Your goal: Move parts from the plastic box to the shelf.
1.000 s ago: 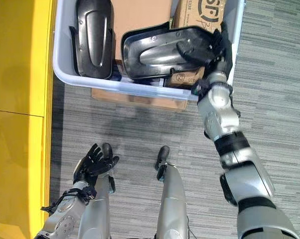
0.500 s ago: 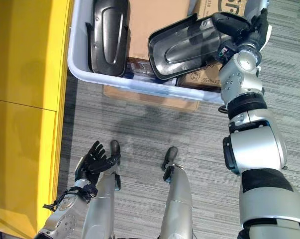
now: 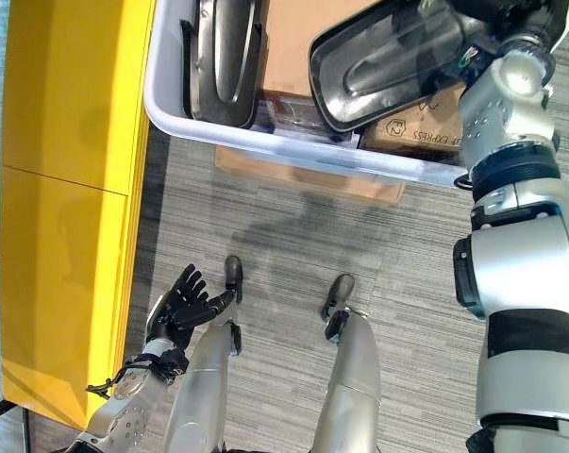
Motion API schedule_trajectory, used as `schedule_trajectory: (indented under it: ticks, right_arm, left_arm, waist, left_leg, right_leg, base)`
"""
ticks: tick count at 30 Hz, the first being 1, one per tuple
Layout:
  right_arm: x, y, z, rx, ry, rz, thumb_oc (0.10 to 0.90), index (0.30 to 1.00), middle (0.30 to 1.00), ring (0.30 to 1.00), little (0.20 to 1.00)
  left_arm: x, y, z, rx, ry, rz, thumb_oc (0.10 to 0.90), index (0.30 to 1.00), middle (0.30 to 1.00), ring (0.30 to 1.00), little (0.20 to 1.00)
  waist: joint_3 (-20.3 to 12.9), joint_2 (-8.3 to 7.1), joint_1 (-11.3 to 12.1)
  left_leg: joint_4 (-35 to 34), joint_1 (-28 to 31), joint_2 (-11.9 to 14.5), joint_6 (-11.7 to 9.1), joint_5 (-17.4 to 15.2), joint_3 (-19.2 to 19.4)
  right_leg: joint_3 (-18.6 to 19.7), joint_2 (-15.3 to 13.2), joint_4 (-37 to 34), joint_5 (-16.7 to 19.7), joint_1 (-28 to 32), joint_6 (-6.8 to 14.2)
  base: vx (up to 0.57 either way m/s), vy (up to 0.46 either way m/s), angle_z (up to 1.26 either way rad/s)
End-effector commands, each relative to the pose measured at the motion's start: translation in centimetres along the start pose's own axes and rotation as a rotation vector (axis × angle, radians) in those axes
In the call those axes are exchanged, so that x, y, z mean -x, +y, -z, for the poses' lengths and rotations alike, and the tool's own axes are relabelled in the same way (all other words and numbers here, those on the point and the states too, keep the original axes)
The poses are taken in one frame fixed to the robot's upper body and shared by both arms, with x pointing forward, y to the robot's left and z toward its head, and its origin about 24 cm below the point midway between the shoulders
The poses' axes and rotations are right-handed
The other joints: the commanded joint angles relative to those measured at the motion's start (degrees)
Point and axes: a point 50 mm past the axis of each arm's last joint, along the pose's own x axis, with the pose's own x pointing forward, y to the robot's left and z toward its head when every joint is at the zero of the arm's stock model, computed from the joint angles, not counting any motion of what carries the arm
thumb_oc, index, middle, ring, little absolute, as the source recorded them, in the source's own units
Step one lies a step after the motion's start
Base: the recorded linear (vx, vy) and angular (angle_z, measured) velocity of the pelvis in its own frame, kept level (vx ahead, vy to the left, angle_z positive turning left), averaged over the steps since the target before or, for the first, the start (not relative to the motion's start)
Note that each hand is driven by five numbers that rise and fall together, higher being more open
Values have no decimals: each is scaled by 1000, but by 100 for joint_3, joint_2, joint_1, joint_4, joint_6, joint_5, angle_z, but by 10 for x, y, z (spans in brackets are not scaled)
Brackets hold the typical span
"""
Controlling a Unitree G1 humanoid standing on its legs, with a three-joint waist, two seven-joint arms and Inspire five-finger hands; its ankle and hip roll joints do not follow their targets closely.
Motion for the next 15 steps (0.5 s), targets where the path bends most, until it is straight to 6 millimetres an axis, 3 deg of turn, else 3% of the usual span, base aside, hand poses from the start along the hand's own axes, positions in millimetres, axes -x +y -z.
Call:
schedule_trajectory:
  ticks: [1, 5, 6, 7, 8, 10, 15]
  right_arm:
    - [1, 15, -80, -44, -253, -76, 900, 1000, 1000, 1000, 1000]
    - [7, 28, -97, -99, -316, -122, 900, 1000, 1000, 1000, 1000]
    - [8, 31, -100, -102, -327, -131, 900, 1000, 1000, 1000, 1000]
    - [11, 35, -106, -117, -347, -144, 900, 1000, 1000, 1000, 1000]
    - [12, 38, -109, -125, -355, -153, 900, 1000, 1000, 1000, 1000]
    - [19, 51, -120, -122, -399, -200, 900, 1000, 1000, 1000, 1000]
    - [26, 62, -126, -139, -427, -243, 900, 1000, 1000, 1000, 1000]
  left_arm:
    - [8, -5, -10, 19, -78, 52, 900, 1000, 1000, 1000, 1000]
    - [7, -3, -11, 25, -83, 41, 900, 1000, 1000, 1000, 1000]
    - [7, -1, -10, 23, -79, 35, 900, 1000, 1000, 1000, 1000]
    - [7, -1, -10, 24, -80, 33, 900, 1000, 1000, 1000, 1000]
    - [7, 0, -9, 24, -75, 26, 900, 1000, 1000, 1000, 1000]
    - [6, 2, -11, 19, -81, 25, 900, 1000, 1000, 1000, 1000]
    - [4, 2, -12, 23, -84, 24, 900, 1000, 1000, 1000, 1000]
  waist:
    - [-28, 166, 140]
    - [-28, 169, 174]
    - [-28, 167, 165]
    - [-28, 168, 177]
    - [-28, 166, 179]
    - [-28, 134, 186]
    - [-28, 74, 182]
  left_leg:
    - [362, 620, 106, 14, -1099, -325]
    - [305, 523, 114, 21, -934, -346]
    - [286, 641, 107, 5, -1056, -368]
    - [268, 533, 111, 19, -920, -359]
    - [250, 647, 99, 1, -1036, -388]
    - [231, 661, 91, -3, -1021, -418]
    - [230, 697, 92, -7, -1009, -460]
  right_leg:
    - [471, 95, -618, -44, 422, 889]
    - [407, 72, -626, 87, 323, 842]
    - [440, 62, -561, -86, 412, 890]
    - [391, 61, -602, 79, 326, 841]
    - [428, 57, -552, -87, 421, 893]
    - [408, 36, -542, -87, 447, 896]
    - [374, 31, -540, -79, 506, 894]
  base:
    - [79, -7, 6]
    - [-12, -5, 6]
    - [3, -3, 3]
    - [85, -5, 5]
    - [1, -5, 6]
    - [41, -9, 6]
    - [-7, -4, 4]
